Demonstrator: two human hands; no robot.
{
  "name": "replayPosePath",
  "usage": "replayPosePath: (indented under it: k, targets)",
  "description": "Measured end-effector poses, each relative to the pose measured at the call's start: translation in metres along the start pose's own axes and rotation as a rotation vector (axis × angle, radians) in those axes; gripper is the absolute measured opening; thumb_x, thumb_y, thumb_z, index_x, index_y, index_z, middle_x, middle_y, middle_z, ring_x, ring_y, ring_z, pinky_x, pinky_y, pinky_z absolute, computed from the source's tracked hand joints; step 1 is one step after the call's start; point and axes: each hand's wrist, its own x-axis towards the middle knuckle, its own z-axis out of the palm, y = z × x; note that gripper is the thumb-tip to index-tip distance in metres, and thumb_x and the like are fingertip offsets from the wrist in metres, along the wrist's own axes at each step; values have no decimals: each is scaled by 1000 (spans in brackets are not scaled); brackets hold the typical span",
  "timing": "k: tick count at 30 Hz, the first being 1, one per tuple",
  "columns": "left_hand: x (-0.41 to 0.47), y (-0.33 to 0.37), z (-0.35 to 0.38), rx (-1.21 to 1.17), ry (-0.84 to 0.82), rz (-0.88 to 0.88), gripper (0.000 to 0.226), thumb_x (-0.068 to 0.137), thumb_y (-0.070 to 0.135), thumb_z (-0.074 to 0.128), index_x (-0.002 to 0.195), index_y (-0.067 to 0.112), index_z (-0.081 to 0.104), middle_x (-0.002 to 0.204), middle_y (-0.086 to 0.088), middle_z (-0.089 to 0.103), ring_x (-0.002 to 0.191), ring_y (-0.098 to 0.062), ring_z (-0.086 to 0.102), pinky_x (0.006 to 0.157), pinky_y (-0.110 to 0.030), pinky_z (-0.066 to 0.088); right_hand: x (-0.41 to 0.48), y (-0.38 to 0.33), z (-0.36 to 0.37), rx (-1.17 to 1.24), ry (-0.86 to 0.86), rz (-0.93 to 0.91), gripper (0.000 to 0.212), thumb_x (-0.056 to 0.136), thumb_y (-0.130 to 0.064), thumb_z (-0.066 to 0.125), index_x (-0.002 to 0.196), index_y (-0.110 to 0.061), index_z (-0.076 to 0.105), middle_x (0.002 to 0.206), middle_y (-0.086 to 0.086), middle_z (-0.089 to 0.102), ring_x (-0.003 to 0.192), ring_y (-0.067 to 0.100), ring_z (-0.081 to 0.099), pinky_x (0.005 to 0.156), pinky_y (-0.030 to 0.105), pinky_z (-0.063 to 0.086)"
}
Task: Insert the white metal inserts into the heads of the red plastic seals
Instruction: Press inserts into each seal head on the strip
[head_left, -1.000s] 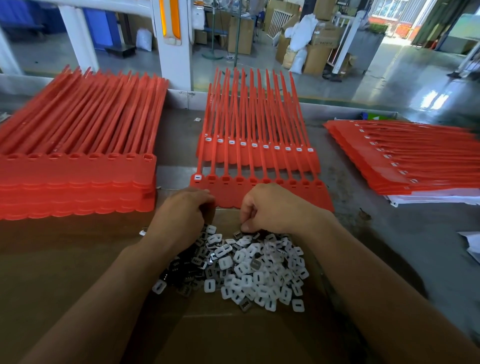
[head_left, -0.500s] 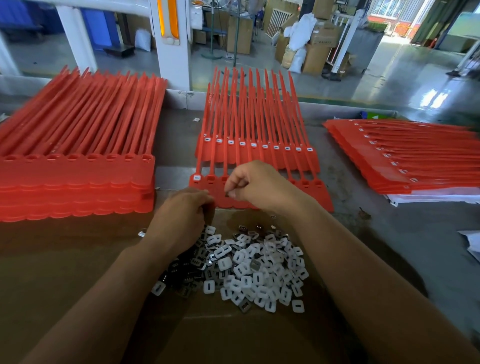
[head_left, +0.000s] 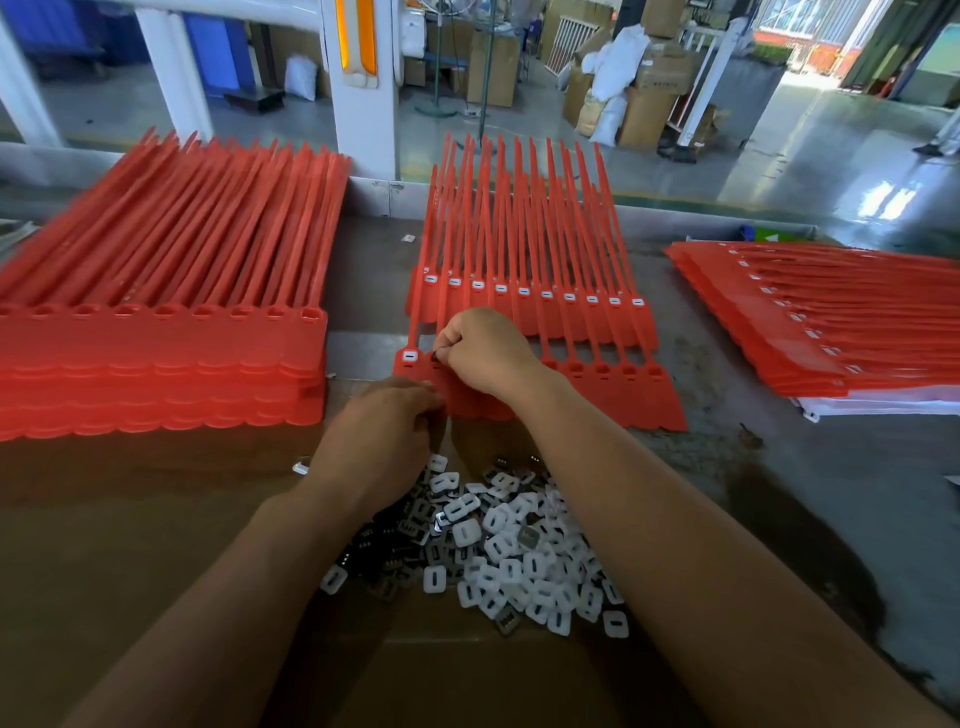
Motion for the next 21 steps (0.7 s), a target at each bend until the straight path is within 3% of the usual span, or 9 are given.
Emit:
replayPosePath:
  k: [4,10,14,17,21]
  targets:
    - [1,0,0,7,-3,8,40,86,0,44,120,13,61,132,-1,52,121,-17,46,100,-25,33,2,-3,2,-75,-2,-2,19,91,-17,52,98,-6,65,102,8,65,93,22,61,85,40,51]
    - [0,2,0,9,9,19,38,86,1,46,117,12,63,129,-2,55,118,-18,48,95,-21,31,5,-2,-3,40,47,73,16,85,-14,62,99,-8,66,102,7,65,94,22,60,86,40,50]
    - [-1,1,-1,14,9,7,38,85,1,46,117,13,63,130,-2,54,118,-18,49,95,-22,33,11,-5,-6,70,-29,154,29,79,-16,70,106,-7,66,107,8,65,100,24,60,90,38,49]
    - [-1,2,0,6,15,7,37,85,1,46,115,12,64,129,-2,55,118,-18,49,95,-21,32,11,-5,-9,61,-85,168,28,79,-17,70,106,-9,68,110,8,65,104,23,59,93,33,47]
    - [0,2,0,-1,17,9,34,85,1,47,109,12,67,124,-3,58,112,-19,52,92,-24,36,-2,4,-12,205,-37,58,11,81,-15,69,91,-14,72,103,1,68,95,14,60,78,22,44]
